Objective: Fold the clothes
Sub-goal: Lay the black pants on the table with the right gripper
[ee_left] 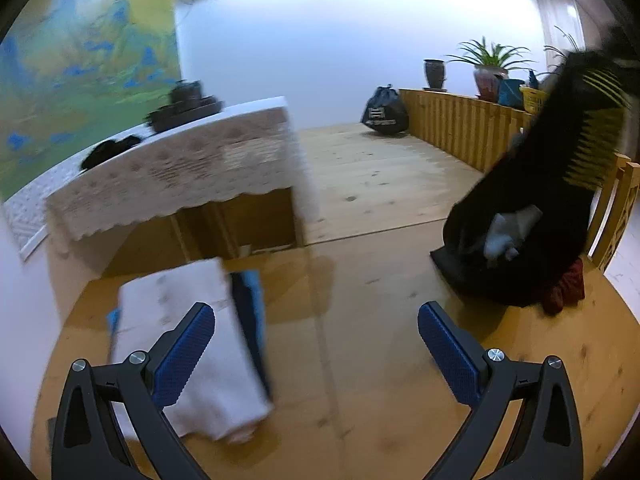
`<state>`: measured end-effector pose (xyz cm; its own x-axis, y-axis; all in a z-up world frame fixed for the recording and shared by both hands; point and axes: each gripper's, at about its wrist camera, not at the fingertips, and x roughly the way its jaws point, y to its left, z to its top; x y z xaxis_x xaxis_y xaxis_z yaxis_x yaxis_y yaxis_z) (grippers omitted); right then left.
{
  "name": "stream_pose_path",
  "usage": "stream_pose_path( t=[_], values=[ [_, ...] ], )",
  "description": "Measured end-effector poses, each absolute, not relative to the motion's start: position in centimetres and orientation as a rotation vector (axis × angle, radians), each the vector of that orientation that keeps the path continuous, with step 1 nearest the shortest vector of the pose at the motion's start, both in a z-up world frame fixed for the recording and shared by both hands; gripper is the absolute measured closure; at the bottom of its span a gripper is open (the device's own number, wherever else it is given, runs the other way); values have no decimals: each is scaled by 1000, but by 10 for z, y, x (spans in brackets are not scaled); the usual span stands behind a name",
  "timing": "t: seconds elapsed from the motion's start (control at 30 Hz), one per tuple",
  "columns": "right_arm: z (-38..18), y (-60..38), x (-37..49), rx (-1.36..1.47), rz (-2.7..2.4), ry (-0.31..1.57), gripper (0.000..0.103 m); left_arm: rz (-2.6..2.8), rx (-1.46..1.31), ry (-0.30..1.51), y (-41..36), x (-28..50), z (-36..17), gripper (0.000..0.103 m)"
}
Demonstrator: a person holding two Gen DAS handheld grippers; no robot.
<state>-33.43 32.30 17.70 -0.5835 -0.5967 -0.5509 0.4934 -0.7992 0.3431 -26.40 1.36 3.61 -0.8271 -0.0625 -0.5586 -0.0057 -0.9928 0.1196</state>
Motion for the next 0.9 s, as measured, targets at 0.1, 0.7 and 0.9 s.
stream_pose_path(
  t=[0.1,0.7,0.9],
  values=[
    [143,335,-280,941,-2295,-176,95,-2929,887,-196,-14,-231,39,0],
    [-58,431,-184,1507,-2624,204,48,-2928,1303,-632,74,-207,-75,0],
    [-58,445,-174,1445,-2577,-5,48,-2889,1412,-624,84,-236,-103,1]
  ],
)
